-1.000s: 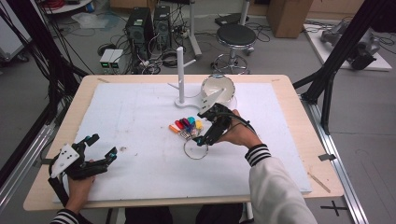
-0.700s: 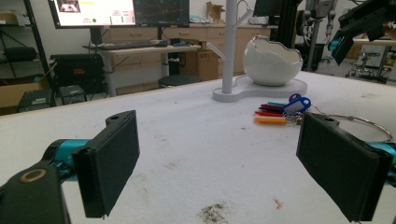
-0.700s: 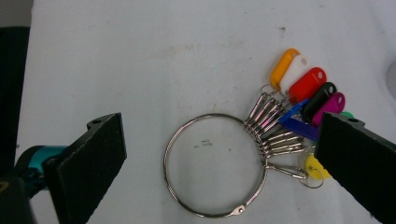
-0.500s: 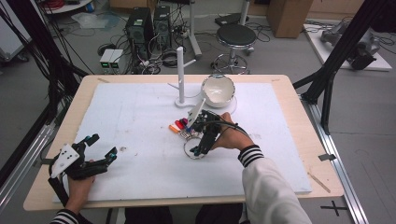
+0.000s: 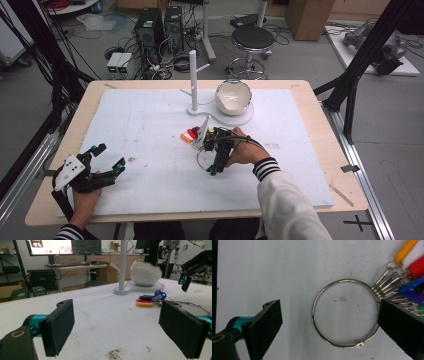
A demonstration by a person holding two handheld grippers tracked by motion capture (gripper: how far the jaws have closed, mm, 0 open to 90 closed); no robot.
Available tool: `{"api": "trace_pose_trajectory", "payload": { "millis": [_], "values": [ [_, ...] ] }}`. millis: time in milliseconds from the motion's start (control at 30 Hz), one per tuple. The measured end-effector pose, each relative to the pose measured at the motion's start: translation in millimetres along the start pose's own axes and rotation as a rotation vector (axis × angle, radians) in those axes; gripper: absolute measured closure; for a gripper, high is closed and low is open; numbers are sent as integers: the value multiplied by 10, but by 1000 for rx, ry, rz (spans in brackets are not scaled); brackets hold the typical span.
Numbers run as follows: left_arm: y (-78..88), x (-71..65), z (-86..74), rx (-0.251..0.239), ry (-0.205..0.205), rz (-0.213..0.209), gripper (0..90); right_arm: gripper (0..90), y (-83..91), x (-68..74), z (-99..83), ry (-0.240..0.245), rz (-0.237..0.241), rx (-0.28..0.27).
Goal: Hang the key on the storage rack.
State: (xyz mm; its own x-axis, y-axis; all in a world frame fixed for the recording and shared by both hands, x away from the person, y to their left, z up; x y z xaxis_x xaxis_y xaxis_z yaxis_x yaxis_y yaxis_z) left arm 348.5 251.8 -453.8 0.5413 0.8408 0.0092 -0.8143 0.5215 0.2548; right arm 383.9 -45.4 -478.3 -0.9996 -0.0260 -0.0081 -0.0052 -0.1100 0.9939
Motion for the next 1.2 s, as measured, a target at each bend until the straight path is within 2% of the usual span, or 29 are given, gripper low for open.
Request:
{"api": "trace_pose_trajectory", "payload": {
  "millis": [267, 367, 567, 767, 900, 1000, 1033, 1133, 1167, 1200],
  "values": [
    [1, -1, 0, -1, 0, 0, 137, 78, -134, 44, -33, 26, 22, 82],
    [1, -2, 0, -1, 0, 0, 137, 128, -162, 60, -49, 32, 37, 108],
    [1, -3, 2, -2, 1, 0, 137, 176, -182, 64, -49, 38, 45, 126],
    [0, -3, 3, -4, 1, 1, 137, 322, -190, 87, -65, 77, 50, 164],
    [1, -2, 3, -4, 0, 1, 137, 413, -184, 100, -62, 83, 59, 171],
    [2, -1, 4, -6, 5, -1, 137, 467, -180, 115, -71, 86, 64, 184],
    [4, 1, 4, -8, 9, -1, 137, 490, -186, 104, -63, 108, 60, 180],
    [7, 1, 4, -9, 6, 0, 137, 530, -183, 117, -79, 101, 55, 203],
    [7, 0, 4, -8, 6, 0, 137, 541, -192, 97, -63, 127, 50, 191],
    [8, 1, 3, -7, 4, 0, 137, 549, -191, 105, -69, 116, 52, 197]
  ]
}}
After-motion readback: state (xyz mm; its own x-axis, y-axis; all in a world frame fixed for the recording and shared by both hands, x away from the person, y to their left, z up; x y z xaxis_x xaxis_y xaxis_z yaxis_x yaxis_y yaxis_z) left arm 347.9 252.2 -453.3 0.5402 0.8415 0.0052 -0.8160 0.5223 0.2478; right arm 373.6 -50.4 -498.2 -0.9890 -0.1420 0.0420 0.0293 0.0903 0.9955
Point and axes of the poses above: each handheld gripper's, and its own axes: y roughly backward along the jaws, z roughly out of its top, x roughly to its left, the point moved 10 cm from there along -y, roughly forward along the jaws, and after that the axes turned 14 degrees about x, right-handed, at the moved point
